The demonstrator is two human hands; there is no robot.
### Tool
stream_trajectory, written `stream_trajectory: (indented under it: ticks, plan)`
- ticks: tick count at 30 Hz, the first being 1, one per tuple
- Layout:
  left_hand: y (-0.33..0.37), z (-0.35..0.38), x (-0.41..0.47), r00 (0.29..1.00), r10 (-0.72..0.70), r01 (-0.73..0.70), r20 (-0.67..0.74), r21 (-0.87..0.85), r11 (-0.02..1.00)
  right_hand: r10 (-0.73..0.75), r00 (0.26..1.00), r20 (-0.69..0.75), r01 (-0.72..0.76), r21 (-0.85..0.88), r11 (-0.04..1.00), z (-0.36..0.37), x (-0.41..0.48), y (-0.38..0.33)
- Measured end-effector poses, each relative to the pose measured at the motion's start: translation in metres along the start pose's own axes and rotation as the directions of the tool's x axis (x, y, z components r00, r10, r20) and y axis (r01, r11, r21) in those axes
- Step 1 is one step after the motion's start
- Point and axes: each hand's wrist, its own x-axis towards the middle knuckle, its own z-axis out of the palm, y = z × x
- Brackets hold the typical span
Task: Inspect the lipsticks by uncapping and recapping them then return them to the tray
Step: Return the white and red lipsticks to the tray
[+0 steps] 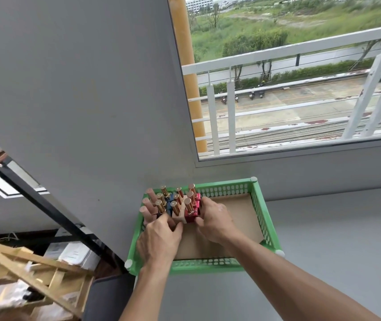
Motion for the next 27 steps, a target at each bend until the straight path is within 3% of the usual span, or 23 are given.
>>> stream_trajectory:
  ticks: [7, 13, 17, 27]
  plan:
    - [0.001, -0.004, 0.001, 1.0, 0.016, -0.016, 0.022, -0.007, 1.0, -0.019, 1.0, 0.015, 0.018, 0.03, 0.999, 0.001, 0.002, -0.004]
    - [-0.003, -0.011, -0.018, 0.974, -0.219, 0.205, -0.056, -0.186, 0.961, 0.005, 1.0, 0.028, -0.007, 0.074, 0.997, 0.001, -0.001, -0.003]
    - [0.004, -0.014, -0.02, 0.948, -0.318, 0.315, 0.012, -0.193, 0.929, 0.01, 0.999, 0.037, -0.012, 0.061, 0.998, 0.0, -0.004, -0.007]
    - [0.006, -0.004, 0.005, 0.962, -0.271, 0.27, 0.01, -0.143, 0.952, -0.022, 0.998, 0.065, 0.013, 0.126, 0.992, -0.003, -0.006, -0.01]
